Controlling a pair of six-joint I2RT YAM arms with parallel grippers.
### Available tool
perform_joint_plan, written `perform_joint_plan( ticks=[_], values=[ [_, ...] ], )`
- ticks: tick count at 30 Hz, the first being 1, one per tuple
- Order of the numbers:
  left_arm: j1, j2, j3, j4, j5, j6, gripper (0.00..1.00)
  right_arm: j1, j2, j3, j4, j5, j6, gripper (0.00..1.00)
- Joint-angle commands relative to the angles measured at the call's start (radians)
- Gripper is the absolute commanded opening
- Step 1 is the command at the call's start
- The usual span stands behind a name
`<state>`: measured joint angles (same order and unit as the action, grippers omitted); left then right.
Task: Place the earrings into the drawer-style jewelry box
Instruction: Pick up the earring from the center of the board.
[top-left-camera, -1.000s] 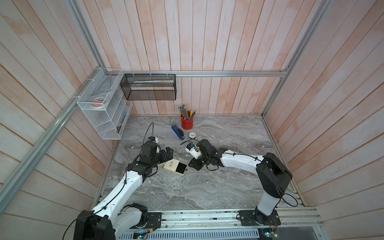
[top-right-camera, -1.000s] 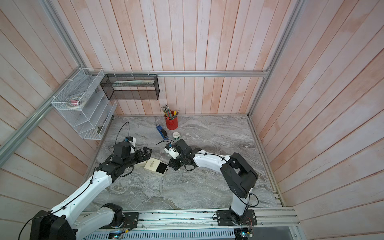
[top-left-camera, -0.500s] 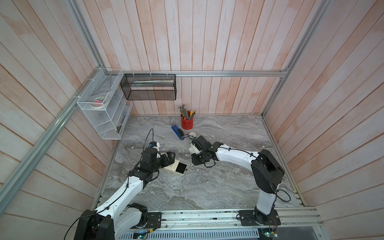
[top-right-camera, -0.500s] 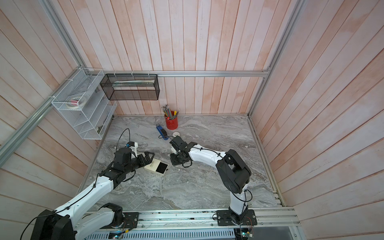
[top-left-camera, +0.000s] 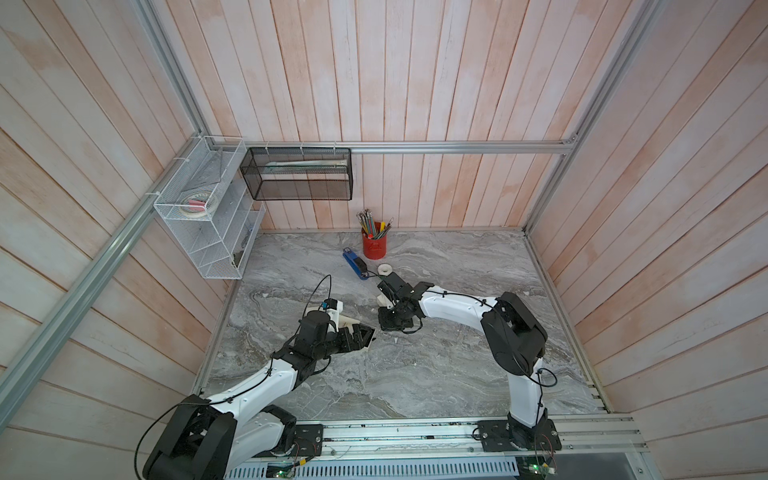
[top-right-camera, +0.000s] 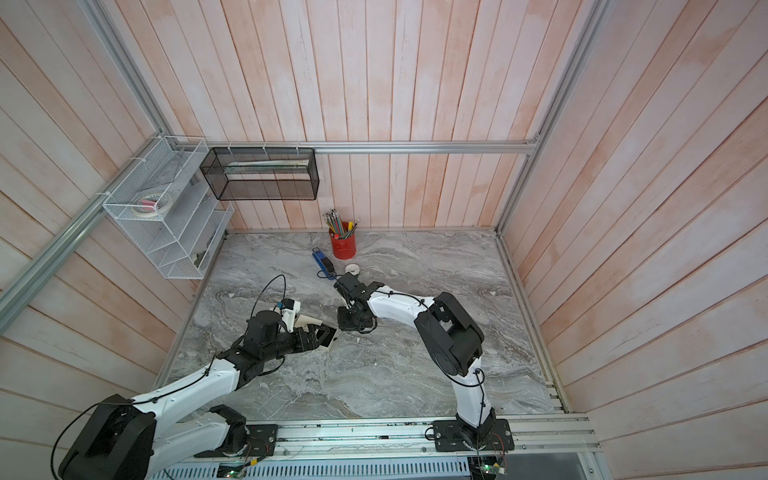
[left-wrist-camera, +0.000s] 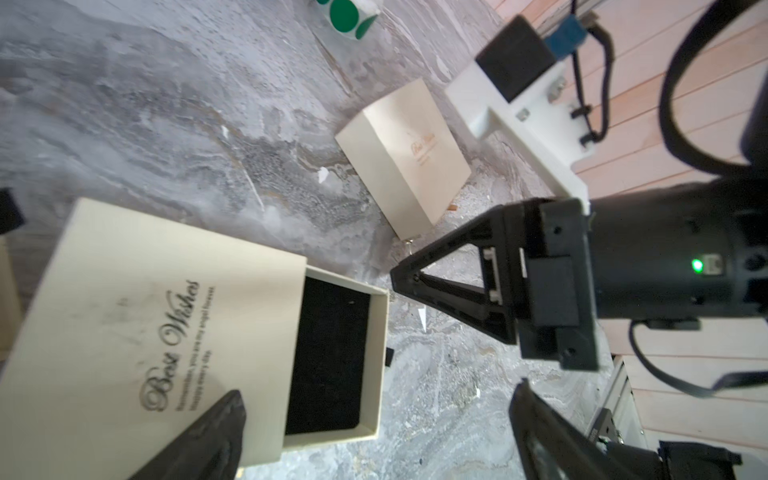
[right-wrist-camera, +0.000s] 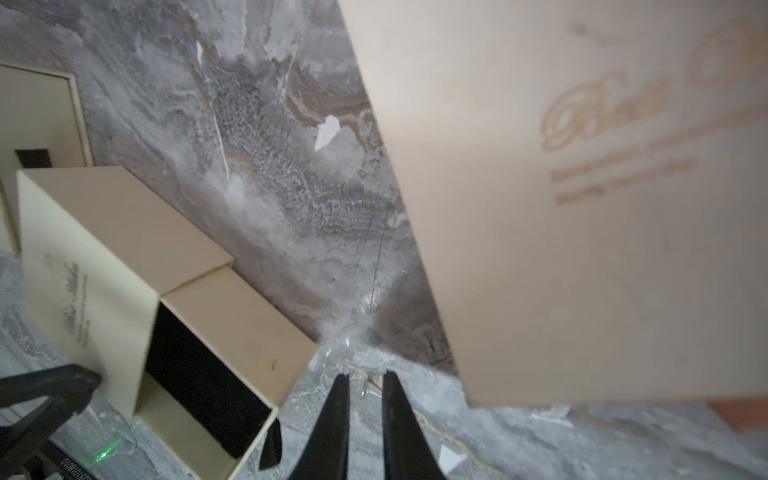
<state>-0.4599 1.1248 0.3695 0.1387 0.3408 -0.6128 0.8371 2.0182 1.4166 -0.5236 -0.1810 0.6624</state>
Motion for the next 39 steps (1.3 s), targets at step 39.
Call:
perform_joint_plan(
  ticks=[39],
  values=[
    [-0.025,-0.008,0.022,-0.004,-0.038,0.047,1.00,0.005,0.070,0.047,-0.067,-0.032,-0.021,0.07]
  ],
)
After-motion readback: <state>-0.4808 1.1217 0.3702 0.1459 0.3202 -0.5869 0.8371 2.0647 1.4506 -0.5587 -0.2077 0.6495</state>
